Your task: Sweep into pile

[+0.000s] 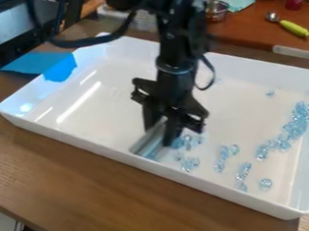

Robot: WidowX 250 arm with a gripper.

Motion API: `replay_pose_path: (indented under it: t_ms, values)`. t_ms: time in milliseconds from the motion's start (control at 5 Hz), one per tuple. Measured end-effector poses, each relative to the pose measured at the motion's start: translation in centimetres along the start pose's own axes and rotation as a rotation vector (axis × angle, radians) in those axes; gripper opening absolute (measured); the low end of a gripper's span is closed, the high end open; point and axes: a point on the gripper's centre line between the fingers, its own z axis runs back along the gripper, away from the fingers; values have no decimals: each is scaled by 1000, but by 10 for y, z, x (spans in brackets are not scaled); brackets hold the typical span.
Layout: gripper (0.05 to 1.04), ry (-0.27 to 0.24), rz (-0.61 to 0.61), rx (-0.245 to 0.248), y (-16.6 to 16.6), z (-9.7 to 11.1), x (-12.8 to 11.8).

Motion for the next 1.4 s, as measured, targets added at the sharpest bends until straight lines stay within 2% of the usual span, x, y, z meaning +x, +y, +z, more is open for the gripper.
replay_pose_path:
  t_ms: [400, 600, 1000, 1400]
  values:
    - [376, 27, 23, -66, -44, 4, 3]
    - [376, 46, 65, -90, -54, 5, 6]
    - [376, 76, 271, -169, -78, 5, 15]
    - [376, 66, 409, -218, -112, 9, 20]
